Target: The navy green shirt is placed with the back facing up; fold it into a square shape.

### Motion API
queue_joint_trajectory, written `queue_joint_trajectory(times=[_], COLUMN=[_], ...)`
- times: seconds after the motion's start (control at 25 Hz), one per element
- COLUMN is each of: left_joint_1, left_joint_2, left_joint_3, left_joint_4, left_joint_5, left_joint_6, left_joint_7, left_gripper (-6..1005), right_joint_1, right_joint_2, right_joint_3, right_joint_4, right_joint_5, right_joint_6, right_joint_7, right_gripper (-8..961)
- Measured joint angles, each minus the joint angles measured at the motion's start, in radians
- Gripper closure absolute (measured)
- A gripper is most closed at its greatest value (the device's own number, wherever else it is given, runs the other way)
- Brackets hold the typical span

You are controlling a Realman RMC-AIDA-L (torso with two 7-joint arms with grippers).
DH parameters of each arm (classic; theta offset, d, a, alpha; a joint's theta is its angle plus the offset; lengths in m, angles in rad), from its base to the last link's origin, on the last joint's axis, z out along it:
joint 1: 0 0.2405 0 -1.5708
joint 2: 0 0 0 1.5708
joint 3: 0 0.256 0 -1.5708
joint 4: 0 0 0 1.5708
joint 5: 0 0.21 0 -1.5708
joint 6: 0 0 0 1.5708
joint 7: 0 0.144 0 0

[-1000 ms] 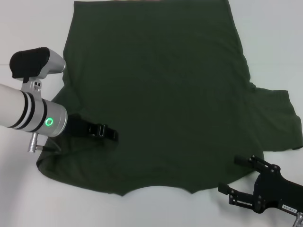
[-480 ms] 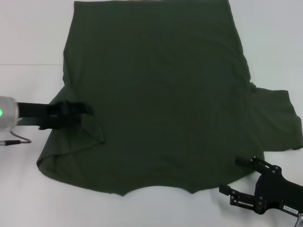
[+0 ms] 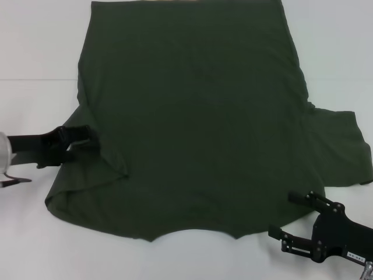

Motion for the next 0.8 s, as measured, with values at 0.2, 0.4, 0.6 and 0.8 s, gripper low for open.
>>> queue_joint_trajectory(times=[0.2,0.4,0.6,0.8], left_joint_1=[-0.026,-0.04,-0.045,-0.046], left_joint_2=[-0.006,-0.01,-0.012,-0.012], left_joint_3=[0.011,0.008,0.005,0.007], left_joint_4=[-0.049,-0.077,-0.082,-0.089], left_joint_5=[0.0,-0.001,-0.018,-0.026], left_joint_6=[-0.05,-0.096,-0.118,-0.141], left_joint_7=[-0.003,-0.003,-0.005,-0.005], left_gripper=[121,124,124,125], right_joint_1=[-0.005,-0.008,-0.008,-0.009], right_joint_2=[0.001,0.001,0.001,0.001], right_joint_3=[0.001,0.001,0.001,0.0], right_joint_4=[0.0,0.0,0.0,0.0], right_joint_5=[0.0,0.0,-0.001,-0.004], right_joint_6=[0.003,0.003,0.003,0.003], right_joint_7=[0.0,0.0,0.0,0.0], right_gripper=[29,29,29,28])
